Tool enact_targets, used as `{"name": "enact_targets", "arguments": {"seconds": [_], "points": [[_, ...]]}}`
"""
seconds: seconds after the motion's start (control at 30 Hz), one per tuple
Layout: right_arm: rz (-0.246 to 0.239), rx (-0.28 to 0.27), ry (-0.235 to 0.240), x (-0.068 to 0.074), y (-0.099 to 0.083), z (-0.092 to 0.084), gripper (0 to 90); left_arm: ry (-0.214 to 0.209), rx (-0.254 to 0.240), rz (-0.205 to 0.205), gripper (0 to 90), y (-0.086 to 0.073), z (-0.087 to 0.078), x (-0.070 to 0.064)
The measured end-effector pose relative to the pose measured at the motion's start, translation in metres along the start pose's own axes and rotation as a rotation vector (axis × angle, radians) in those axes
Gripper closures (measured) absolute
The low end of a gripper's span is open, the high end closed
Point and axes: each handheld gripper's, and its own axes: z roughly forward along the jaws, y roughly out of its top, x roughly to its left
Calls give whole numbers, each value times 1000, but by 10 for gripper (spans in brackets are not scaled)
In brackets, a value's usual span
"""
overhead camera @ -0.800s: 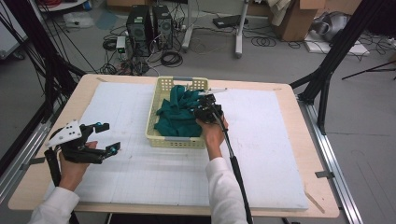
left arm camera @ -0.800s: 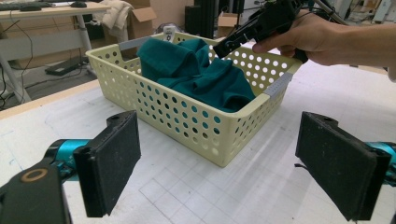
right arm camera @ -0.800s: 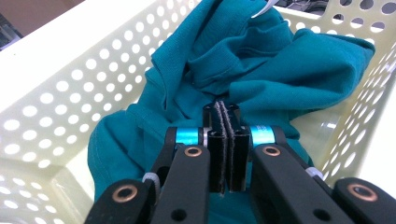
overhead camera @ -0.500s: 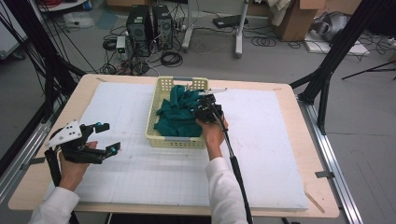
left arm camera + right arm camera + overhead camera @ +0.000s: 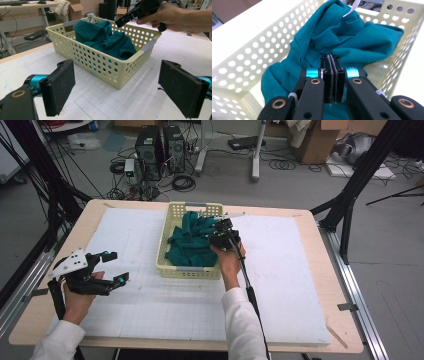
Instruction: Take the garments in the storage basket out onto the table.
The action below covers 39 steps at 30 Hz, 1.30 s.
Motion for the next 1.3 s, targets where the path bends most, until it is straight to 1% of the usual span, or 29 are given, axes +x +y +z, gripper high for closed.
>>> {"name": "enact_targets", "arguments": {"seconds": [0.1,0.17,0.23,0.27,0.33,0.37,0.47,0.5,0.53,0.57,0.63,0.67,0.7,0.73,0.77,0.8,0.87,0.9,0.93,0.97,1.0,1.03,1.1,1.17,1.2,1.23,1.3], "points": [[-5,-10,-6,2,9,-5,878,1,2,4,142,0,0,0],[-8,-9,-8,3,12,-7,872,2,-2,-5,142,0,0,0],[-10,5,-7,5,18,-8,857,0,1,-3,142,0,-1,1],[-27,6,-15,8,23,-10,852,1,-1,-2,142,0,-1,1],[-34,1,-13,9,26,-11,852,0,-4,-5,142,0,-1,1],[-34,-1,-10,12,31,-13,836,3,-3,-4,142,0,-1,1],[-41,-1,-9,14,35,-15,821,1,-1,-4,143,0,-2,2],[-44,5,-15,15,39,-16,788,1,-1,-5,142,0,-2,2],[-44,5,-15,15,39,-16,788,1,-2,-5,143,0,-2,2],[-41,24,-15,17,44,-16,735,1,-3,-5,142,0,-2,1],[-46,29,-24,19,50,-18,708,0,-3,-4,142,0,-2,1],[-46,29,-24,19,50,-18,708,-1,-2,-4,142,0,-2,1],[-45,27,-19,19,51,-19,693,-3,-1,-4,142,0,-2,2],[-45,26,-28,21,56,-20,661,-4,-2,-5,142,0,-2,2],[-45,26,-28,21,56,-20,661,-5,-1,-5,142,0,-2,2],[-37,40,-19,21,60,-21,617,-6,-1,-5,142,0,-2,2],[-36,44,-22,21,62,-21,613,-8,-1,-6,142,0,-2,2],[-44,39,-29,22,64,-22,584,-8,0,-6,142,0,-2,2],[-36,35,-20,22,65,-22,537,-8,1,-6,142,0,-2,2],[-28,38,-13,22,66,-22,511,-7,0,-5,142,0,-2,2],[-24,55,-21,22,69,-21,443,-6,0,-4,142,0,-2,2],[-24,55,-21,22,69,-21,443,-6,-1,-5,142,0,-2,2],[-16,67,-29,22,72,-20,367,-6,-1,-7,143,0,-2,2],[-12,66,-36,24,75,-19,334,-2,2,-6,142,0,-2,2],[-3,64,-43,25,79,-19,276,-4,1,-7,142,0,-2,3],[-3,64,-43,25,79,-19,276,-4,-4,-10,142,-1,-2,2],[-1,76,-39,26,85,-16,200,-5,-6,-8,142,0,-2,3]]}}
